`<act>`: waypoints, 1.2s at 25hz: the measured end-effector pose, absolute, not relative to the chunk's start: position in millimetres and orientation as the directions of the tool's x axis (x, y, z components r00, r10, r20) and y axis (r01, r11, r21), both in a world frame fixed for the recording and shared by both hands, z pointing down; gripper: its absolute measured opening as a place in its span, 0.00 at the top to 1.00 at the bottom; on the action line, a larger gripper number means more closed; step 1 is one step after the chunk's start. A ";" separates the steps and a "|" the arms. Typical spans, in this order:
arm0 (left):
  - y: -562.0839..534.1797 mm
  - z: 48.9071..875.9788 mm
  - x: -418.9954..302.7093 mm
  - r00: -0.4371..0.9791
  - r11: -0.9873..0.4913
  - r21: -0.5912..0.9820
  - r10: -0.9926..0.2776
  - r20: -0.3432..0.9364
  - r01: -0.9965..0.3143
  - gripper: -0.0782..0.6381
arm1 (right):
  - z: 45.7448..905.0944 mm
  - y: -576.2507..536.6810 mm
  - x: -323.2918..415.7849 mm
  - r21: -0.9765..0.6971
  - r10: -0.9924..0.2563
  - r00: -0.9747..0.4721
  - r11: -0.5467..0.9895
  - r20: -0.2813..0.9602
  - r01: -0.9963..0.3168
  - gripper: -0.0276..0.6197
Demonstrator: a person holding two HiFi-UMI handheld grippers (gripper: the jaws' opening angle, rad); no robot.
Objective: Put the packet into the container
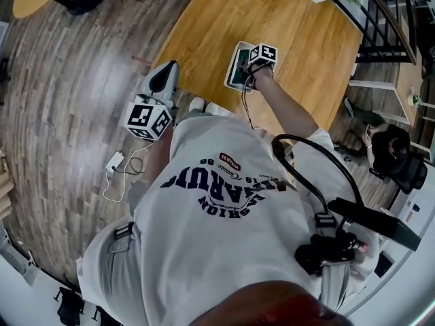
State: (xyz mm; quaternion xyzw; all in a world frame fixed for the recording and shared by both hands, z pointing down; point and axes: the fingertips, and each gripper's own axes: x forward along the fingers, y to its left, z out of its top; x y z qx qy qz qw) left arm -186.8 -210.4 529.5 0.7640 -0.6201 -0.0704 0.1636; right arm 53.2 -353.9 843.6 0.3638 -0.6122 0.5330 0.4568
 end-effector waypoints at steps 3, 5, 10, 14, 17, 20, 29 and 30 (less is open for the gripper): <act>-205.3 534.0 -191.8 0.193 -0.146 0.349 -0.976 0.101 -0.926 0.90 | 864.9 -357.6 53.6 -0.231 0.029 -0.230 0.136 0.973 -0.963 0.49; -200.0 536.0 -193.5 0.174 -0.126 0.356 -0.979 0.105 -0.926 0.90 | 870.1 -357.9 51.2 -0.169 0.026 -0.167 0.145 0.986 -0.975 0.48; -188.7 541.3 -196.8 0.154 -0.104 0.368 -0.982 0.111 -0.924 0.90 | 871.8 -352.4 48.5 -0.139 0.039 -0.134 0.156 0.990 -0.978 0.48; -184.6 544.7 -200.8 0.148 -0.093 0.372 -0.982 0.120 -0.924 0.90 | 870.3 -351.5 45.7 -0.147 0.042 -0.142 0.155 0.989 -0.977 0.48; -184.9 543.7 -202.5 0.145 -0.091 0.369 -0.982 0.121 -0.925 0.90 | 868.9 -351.9 44.0 -0.146 0.039 -0.141 0.160 0.989 -0.976 0.48; -187.6 543.1 -200.6 0.152 -0.098 0.366 -0.981 0.122 -0.926 0.90 | 868.8 -351.8 43.4 -0.158 0.046 -0.153 0.158 0.987 -0.975 0.48; -204.7 539.3 -185.1 0.203 -0.149 0.353 -0.971 0.123 -0.924 0.90 | 867.1 -355.2 42.6 -0.198 0.026 -0.196 0.201 0.980 -0.959 0.41; -207.1 539.0 -182.7 0.211 -0.156 0.354 -0.970 0.123 -0.922 0.90 | 865.3 -355.4 42.8 -0.211 0.025 -0.210 0.200 0.977 -0.957 0.40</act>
